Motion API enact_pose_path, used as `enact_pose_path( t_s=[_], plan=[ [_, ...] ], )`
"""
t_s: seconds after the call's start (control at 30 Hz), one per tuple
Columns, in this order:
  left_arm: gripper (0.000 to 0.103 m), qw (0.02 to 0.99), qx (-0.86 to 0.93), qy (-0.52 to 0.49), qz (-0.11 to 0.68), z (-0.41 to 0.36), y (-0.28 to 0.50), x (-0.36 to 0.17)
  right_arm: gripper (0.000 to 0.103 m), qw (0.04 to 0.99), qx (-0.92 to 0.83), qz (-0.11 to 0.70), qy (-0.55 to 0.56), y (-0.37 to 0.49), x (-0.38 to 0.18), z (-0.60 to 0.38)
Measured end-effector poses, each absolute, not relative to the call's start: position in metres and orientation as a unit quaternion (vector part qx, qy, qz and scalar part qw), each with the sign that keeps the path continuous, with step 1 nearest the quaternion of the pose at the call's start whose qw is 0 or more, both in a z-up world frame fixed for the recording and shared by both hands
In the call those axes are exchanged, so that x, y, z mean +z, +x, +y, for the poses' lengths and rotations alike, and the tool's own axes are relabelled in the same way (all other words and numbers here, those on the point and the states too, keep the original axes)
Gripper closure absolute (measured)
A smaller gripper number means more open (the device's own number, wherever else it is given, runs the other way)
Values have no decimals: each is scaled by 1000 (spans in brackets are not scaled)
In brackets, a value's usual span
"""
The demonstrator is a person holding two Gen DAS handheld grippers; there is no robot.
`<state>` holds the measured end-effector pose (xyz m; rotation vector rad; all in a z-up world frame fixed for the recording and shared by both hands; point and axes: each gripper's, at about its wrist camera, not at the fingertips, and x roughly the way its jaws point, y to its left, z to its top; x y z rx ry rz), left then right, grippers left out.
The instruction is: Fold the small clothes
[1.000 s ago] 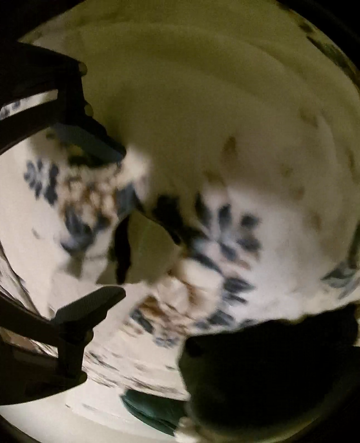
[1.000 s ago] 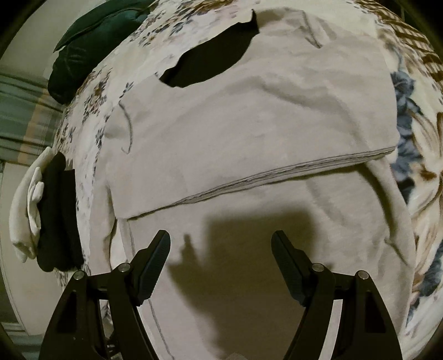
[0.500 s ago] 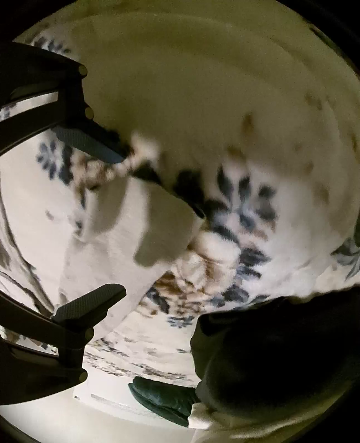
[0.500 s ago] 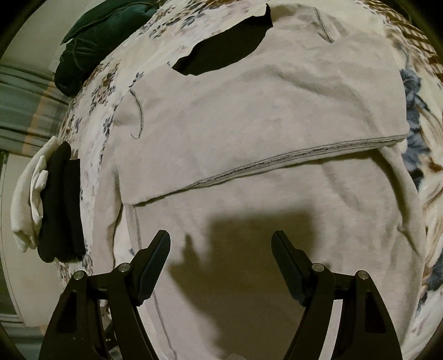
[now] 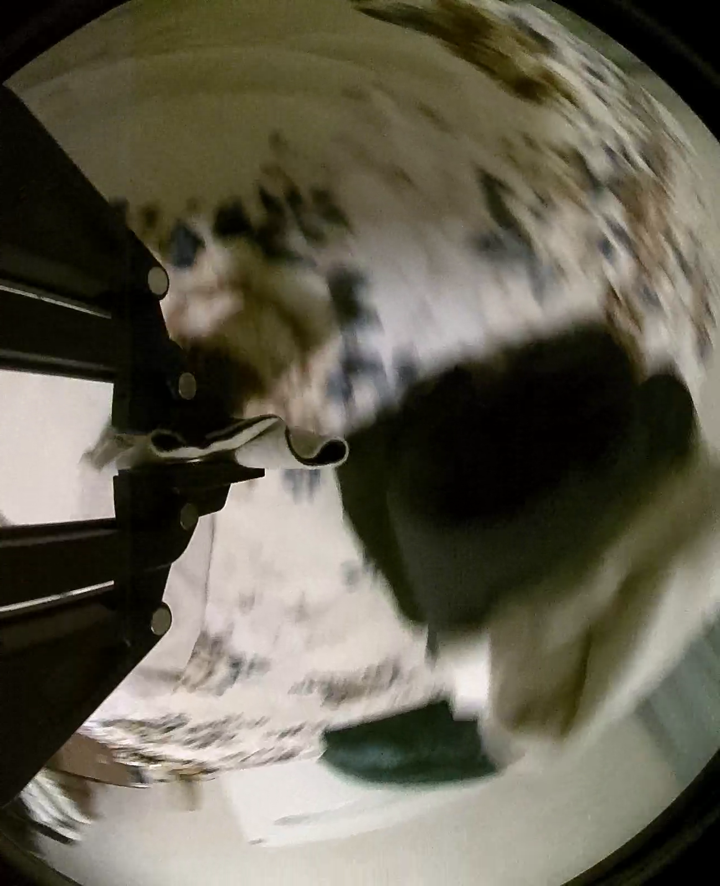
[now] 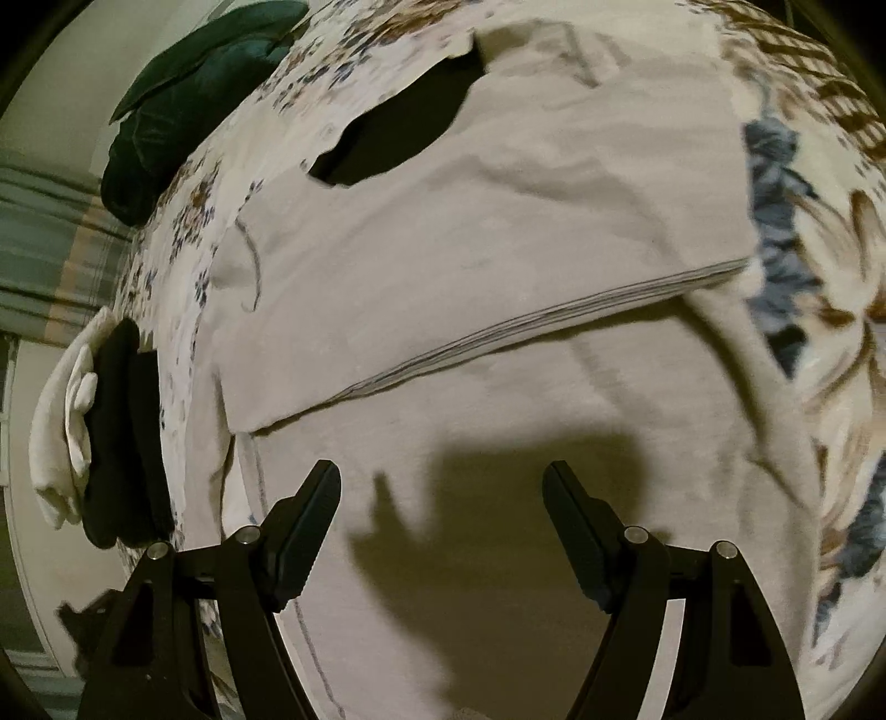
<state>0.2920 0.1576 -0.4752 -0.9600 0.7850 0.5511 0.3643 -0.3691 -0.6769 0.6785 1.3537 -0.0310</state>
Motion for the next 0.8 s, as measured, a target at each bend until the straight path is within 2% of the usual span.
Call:
enact_pose_path(
  t_s=[0.17, 0.27, 0.4, 0.47, 0.5, 0.53, 0.8],
  plan=[
    [98, 850, 171, -341, 363, 100, 329, -422, 25, 733, -68, 608, 297, 358, -676, -401],
    [98, 874, 107, -288, 377, 51, 350, -404, 25, 731, -131, 629, 229, 361, -678, -415],
    [98, 888, 28, -222, 402, -24, 383, -400, 25, 731, -156, 648, 146, 374, -683, -423],
    [98, 890, -7, -192, 415, -61, 394, -400, 20, 734, -153, 648, 130, 379, -681, -426],
    [98, 890, -28, -173, 422, -84, 399, -401, 14, 737, -152, 647, 125, 381, -679, -428],
    [98, 889, -42, -163, 425, -98, 401, -400, 13, 741, -153, 643, 120, 383, -677, -432],
    [98, 867, -143, -72, 473, -226, 417, -417, 13, 739, -189, 633, 135, 371, -671, -493]
  ],
)
